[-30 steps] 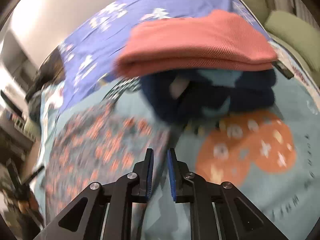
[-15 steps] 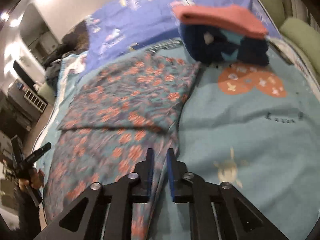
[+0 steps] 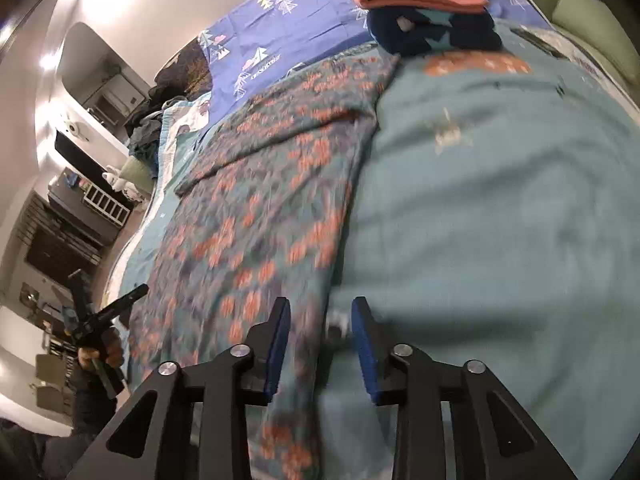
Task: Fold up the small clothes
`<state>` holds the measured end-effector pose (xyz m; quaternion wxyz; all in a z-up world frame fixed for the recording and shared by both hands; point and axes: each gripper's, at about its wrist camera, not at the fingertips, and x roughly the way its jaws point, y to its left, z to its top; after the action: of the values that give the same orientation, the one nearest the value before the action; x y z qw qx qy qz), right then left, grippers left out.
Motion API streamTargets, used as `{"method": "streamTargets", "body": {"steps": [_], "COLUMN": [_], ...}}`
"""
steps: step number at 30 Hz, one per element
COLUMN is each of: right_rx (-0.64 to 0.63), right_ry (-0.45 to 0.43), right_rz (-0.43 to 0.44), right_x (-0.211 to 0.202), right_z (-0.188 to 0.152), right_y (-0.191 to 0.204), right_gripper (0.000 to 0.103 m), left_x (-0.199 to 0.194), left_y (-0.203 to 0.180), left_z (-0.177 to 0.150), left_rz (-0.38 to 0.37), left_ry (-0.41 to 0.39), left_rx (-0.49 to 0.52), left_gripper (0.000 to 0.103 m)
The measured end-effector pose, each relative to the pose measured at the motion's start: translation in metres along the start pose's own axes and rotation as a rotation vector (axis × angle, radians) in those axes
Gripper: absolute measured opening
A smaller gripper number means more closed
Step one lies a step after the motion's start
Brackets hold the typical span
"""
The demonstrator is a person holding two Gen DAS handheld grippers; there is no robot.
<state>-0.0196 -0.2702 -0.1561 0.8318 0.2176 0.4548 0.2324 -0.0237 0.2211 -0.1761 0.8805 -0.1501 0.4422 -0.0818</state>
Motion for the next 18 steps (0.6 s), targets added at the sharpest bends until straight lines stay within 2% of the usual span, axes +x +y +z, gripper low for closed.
{"method": "streamTargets", "body": {"steps": [3, 7, 10, 11, 12, 13, 14, 16, 18], "right_rx": [-0.006, -0.001, -0.010, -0.022, -0.029, -0.016, 0.008, 0.065, 0.091], "right_ry": [0.026, 0.062, 0.079, 0.089, 0.096, 0.092, 0.083, 0.032, -0.006], "right_rz": [0.009, 0.030, 0.091, 0.130, 0.144, 0.120, 0.104, 0.115, 0.134], "right_x": [-0.003, 0.004, 0.011, 0.013, 0.015, 0.016, 0.014, 0.000, -0.018], "right_z": [-0.022, -0.042, -0.047, -0.045, -0.044, -0.044, -0.044, -0.043, -0.043], "right_y": [0.002, 0.002, 0.010, 0.015, 0.019, 0.020, 0.019, 0.011, 0.002], "right_gripper": [0.043, 0.046, 0.046, 0.031, 0.003, 0.004, 0.003, 0.003, 0.003], "left_x": [-0.006, -0.010, -0.010, -0.012, -0.014, -0.016, -0.022, -0.036, -0.058], "left_y": [0.007, 0.016, 0.017, 0.016, 0.016, 0.016, 0.015, 0.014, 0.008], "left_z": [-0.013, -0.024, -0.028, -0.028, -0.029, -0.029, -0.030, -0.030, -0.031], "left_rz": [-0.019, -0.049, -0.053, -0.054, -0.068, -0.081, -0.110, -0.112, -0.100], "left_ry": [0.003, -0.001, -0.005, -0.010, -0.016, -0.022, -0.032, -0.086, -0.161], "left_rx": [-0.031, -0.070, -0.078, -0.084, -0.089, -0.091, -0.095, -0.092, -0.048], "left_gripper": [0.074, 0.074, 0.071, 0.060, 0.044, 0.032, 0.007, 0.008, 0.008]}}
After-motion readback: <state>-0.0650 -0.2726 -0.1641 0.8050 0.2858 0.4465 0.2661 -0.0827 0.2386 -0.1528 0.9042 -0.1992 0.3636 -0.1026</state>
